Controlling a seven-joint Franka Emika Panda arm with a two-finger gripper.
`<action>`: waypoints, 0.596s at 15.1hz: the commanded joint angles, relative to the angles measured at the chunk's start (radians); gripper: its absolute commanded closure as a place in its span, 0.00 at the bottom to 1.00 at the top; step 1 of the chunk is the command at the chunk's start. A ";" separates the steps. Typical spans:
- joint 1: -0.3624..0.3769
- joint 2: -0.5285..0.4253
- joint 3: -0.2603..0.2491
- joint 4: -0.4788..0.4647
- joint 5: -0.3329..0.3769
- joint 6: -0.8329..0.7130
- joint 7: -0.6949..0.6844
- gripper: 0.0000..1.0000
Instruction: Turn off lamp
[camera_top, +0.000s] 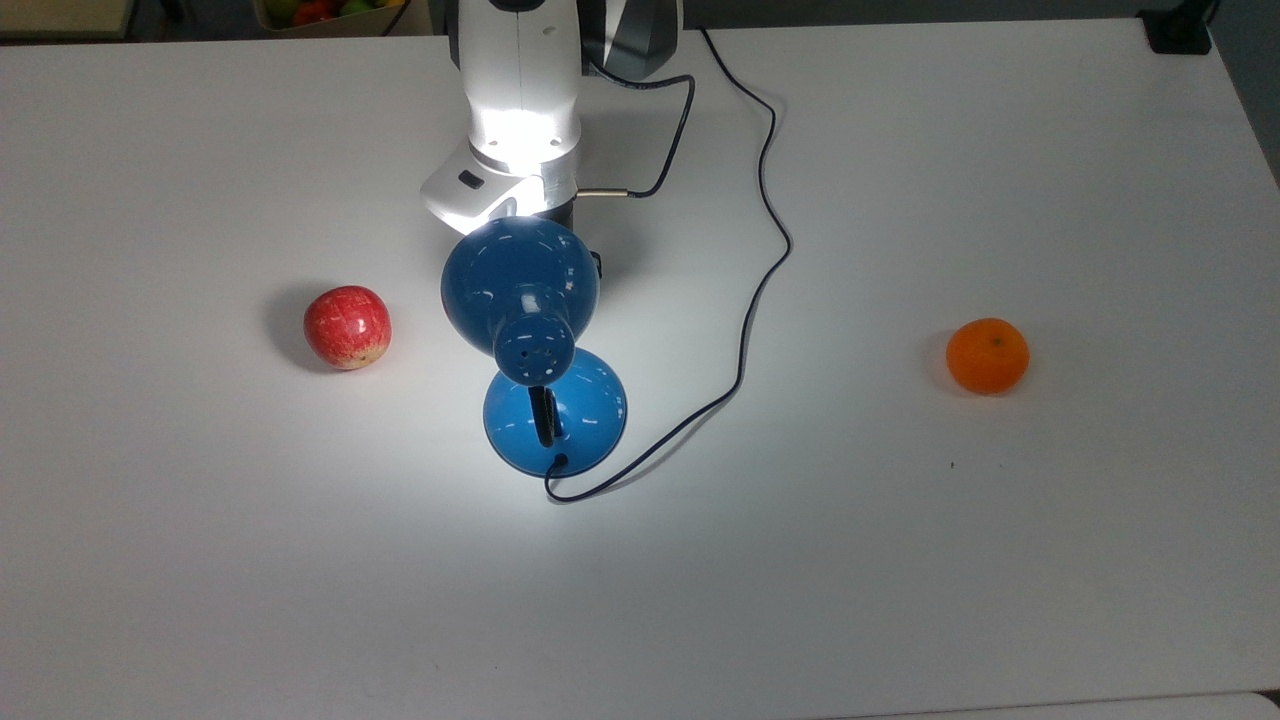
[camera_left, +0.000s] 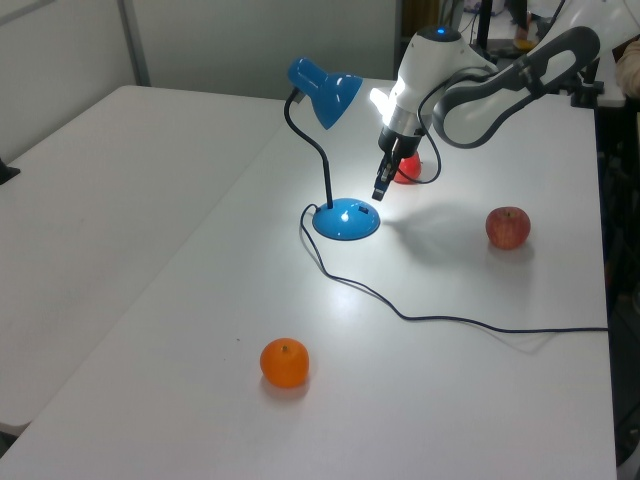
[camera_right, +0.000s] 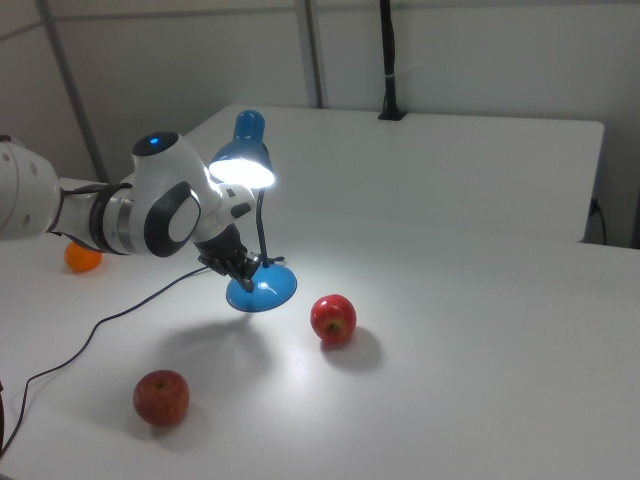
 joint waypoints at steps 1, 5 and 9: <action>0.008 0.026 0.005 -0.003 0.008 0.066 0.013 1.00; 0.024 0.044 0.005 -0.002 0.000 0.094 0.011 1.00; 0.024 0.051 0.005 0.002 0.000 0.094 0.011 1.00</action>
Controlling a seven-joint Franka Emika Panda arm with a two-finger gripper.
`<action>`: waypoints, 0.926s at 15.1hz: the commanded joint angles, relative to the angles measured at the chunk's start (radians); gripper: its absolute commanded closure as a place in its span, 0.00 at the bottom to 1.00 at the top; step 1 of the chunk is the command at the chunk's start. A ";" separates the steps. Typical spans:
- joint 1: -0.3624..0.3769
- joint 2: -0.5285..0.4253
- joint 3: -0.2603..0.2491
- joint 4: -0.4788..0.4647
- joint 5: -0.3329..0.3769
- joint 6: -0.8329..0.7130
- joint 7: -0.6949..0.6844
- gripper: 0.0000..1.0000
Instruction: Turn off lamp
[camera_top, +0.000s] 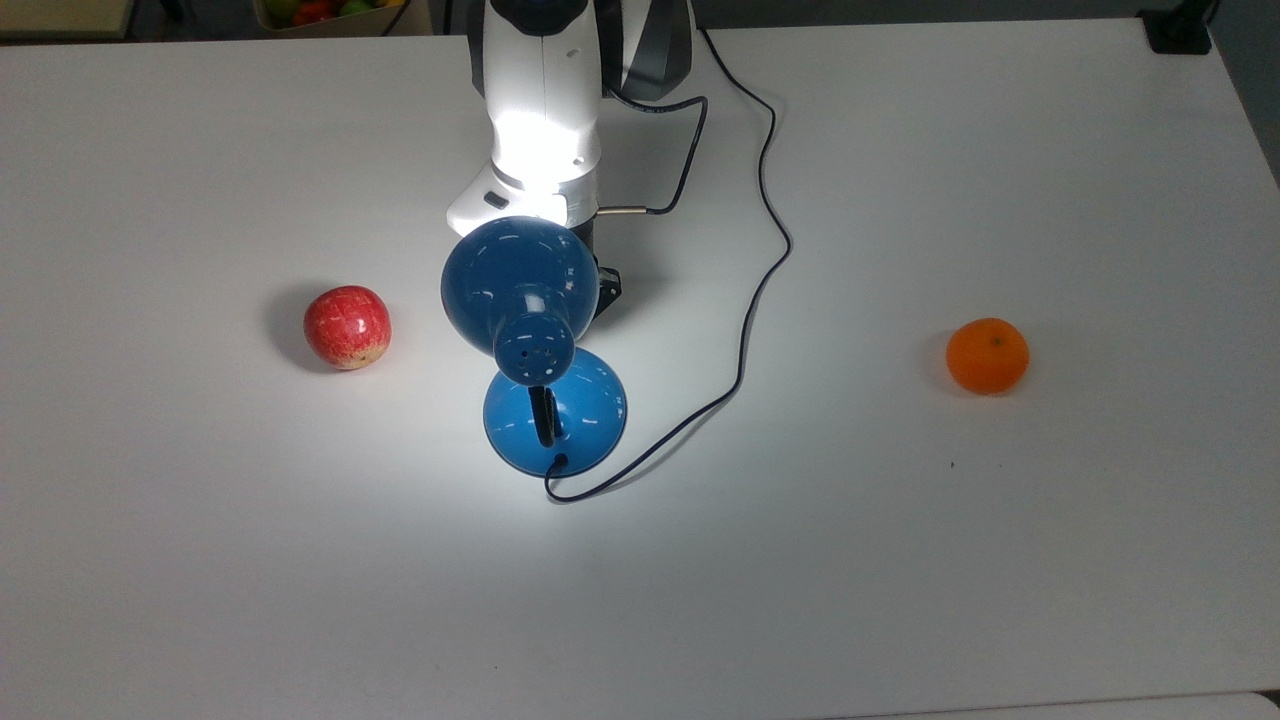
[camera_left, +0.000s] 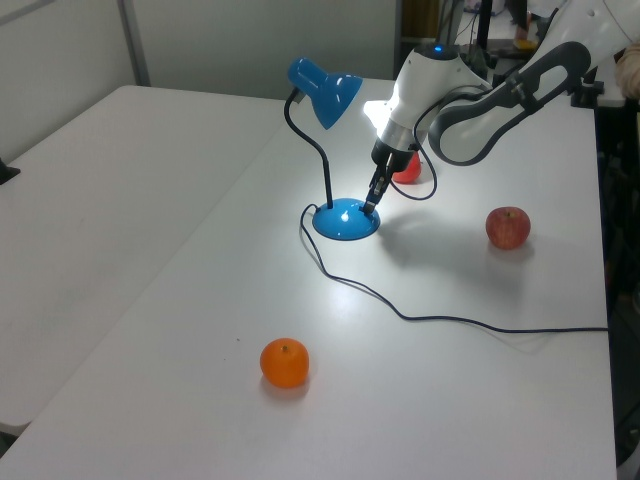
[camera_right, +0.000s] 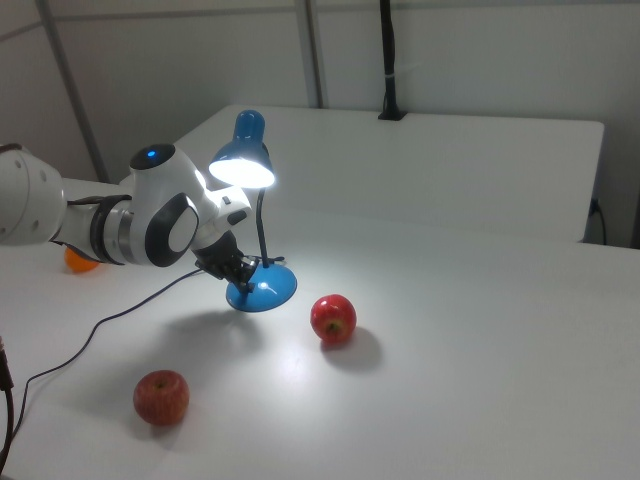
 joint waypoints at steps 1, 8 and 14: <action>0.005 0.008 -0.002 0.001 0.000 0.024 0.011 1.00; 0.004 0.029 -0.003 -0.005 -0.001 0.016 0.013 1.00; 0.005 0.016 -0.003 -0.020 -0.001 -0.082 0.014 1.00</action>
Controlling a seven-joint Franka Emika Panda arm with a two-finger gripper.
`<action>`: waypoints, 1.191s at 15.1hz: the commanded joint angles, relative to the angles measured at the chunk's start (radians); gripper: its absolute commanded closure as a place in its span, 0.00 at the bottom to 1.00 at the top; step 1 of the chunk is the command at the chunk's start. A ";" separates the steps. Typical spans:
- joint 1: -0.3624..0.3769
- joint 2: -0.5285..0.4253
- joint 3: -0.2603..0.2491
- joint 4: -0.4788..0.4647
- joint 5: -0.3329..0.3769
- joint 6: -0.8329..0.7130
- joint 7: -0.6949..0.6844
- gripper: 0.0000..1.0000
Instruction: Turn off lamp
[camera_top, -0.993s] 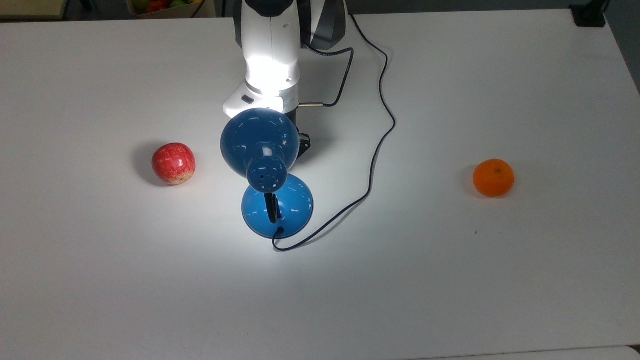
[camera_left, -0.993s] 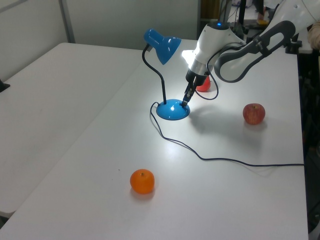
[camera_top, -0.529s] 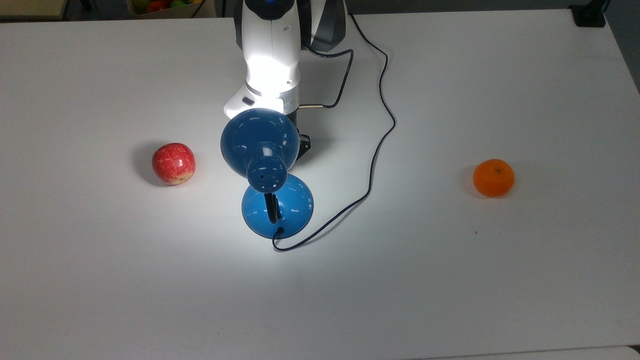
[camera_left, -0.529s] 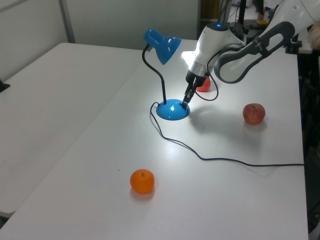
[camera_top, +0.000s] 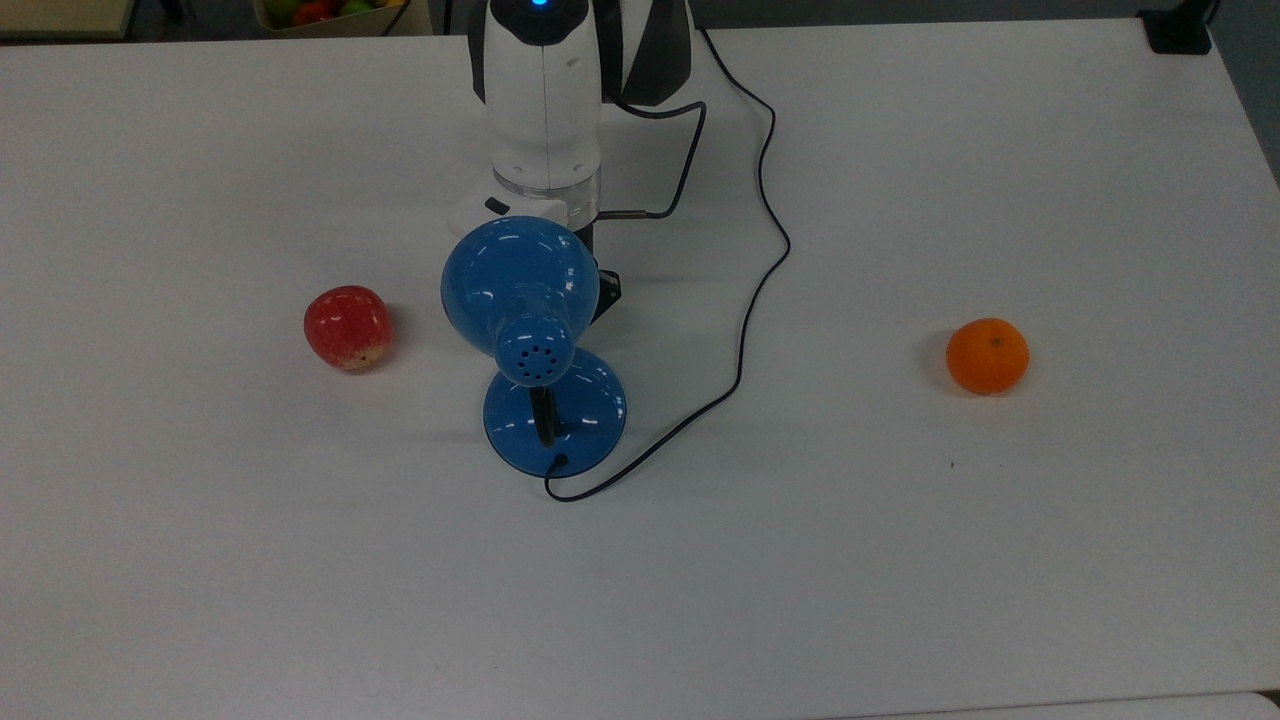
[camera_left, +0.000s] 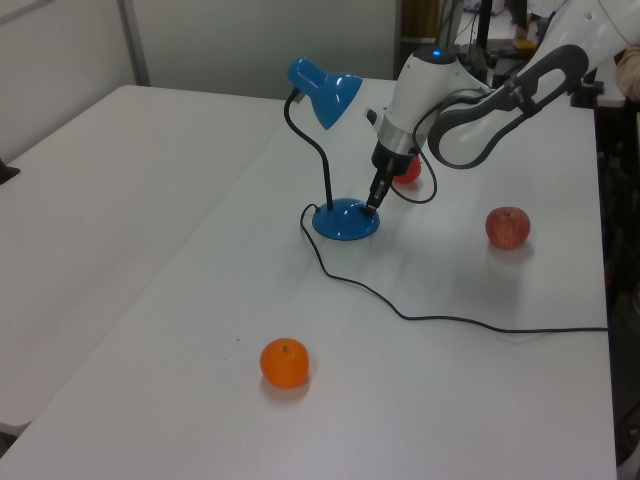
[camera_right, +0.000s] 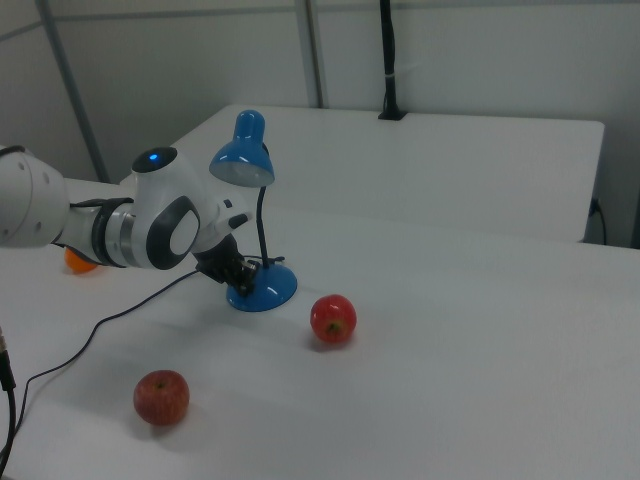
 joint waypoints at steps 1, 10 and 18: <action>0.006 -0.006 -0.003 -0.015 -0.001 -0.119 0.022 1.00; 0.007 -0.213 -0.003 0.065 -0.006 -0.630 0.028 1.00; -0.003 -0.342 -0.003 0.257 -0.027 -0.957 0.027 1.00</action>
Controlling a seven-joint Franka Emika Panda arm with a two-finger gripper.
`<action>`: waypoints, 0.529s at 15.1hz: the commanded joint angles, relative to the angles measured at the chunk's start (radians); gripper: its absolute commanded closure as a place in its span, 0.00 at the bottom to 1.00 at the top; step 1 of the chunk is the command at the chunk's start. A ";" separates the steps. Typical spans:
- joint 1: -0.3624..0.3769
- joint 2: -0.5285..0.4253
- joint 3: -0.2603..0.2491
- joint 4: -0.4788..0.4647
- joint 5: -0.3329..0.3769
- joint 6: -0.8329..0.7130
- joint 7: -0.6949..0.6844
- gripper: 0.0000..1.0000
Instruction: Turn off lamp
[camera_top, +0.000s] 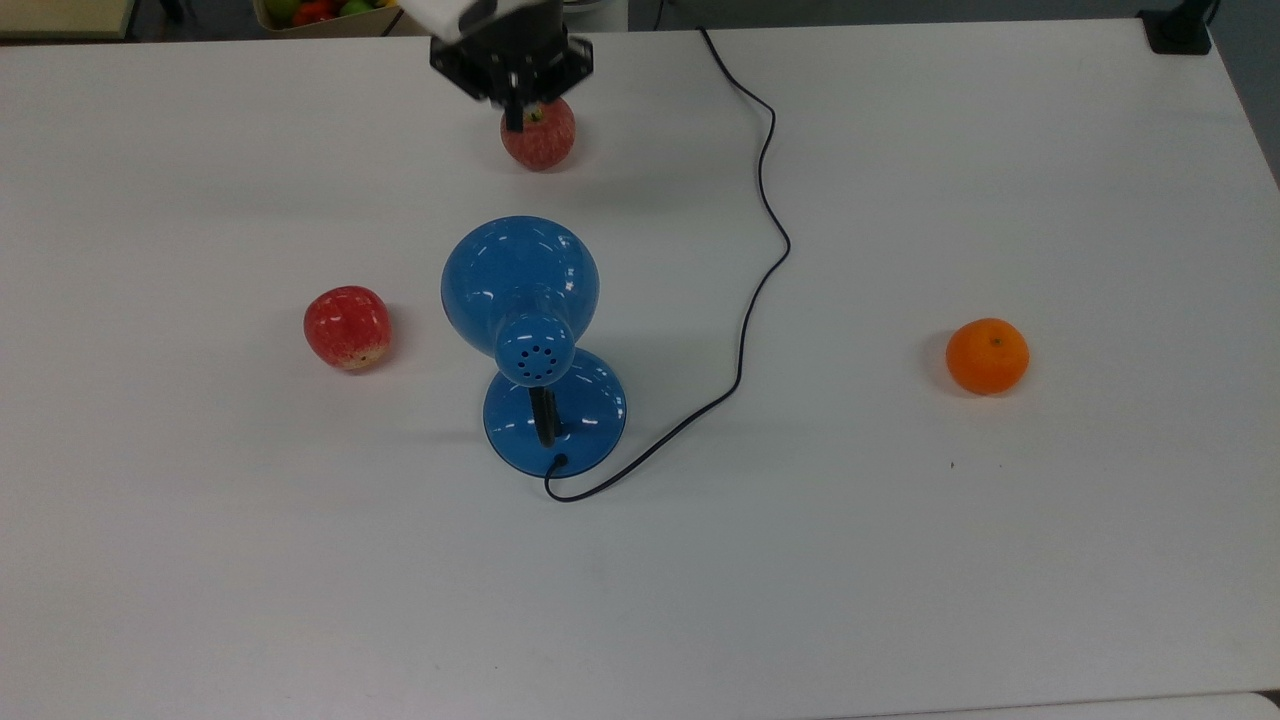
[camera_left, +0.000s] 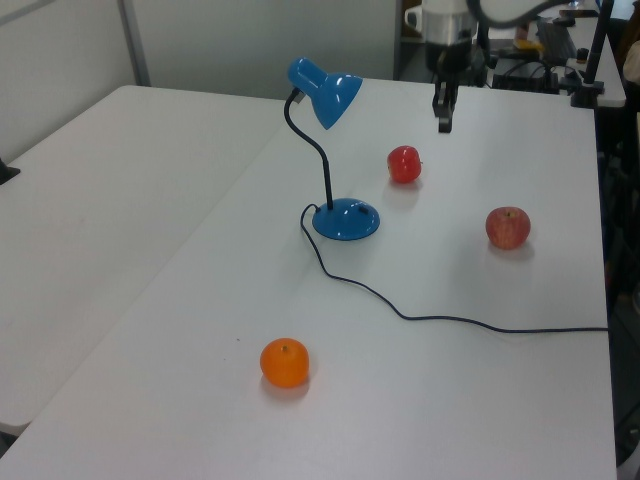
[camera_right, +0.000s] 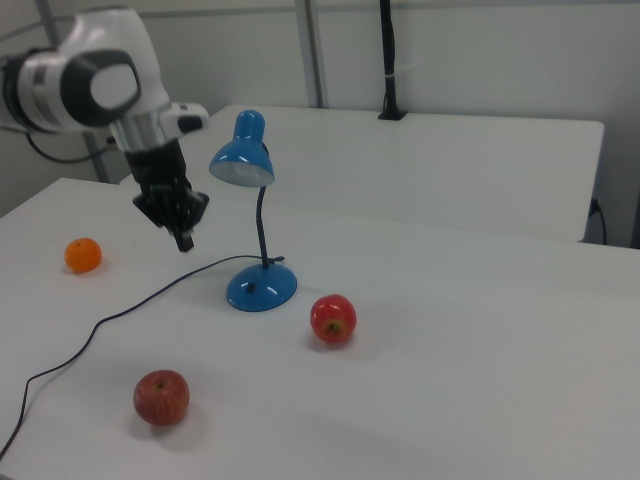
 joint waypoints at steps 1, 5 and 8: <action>0.001 -0.020 -0.004 0.070 -0.015 -0.080 0.022 1.00; 0.001 -0.053 -0.010 0.075 -0.015 -0.129 0.019 0.94; -0.009 -0.054 -0.016 0.115 -0.013 -0.186 0.007 0.66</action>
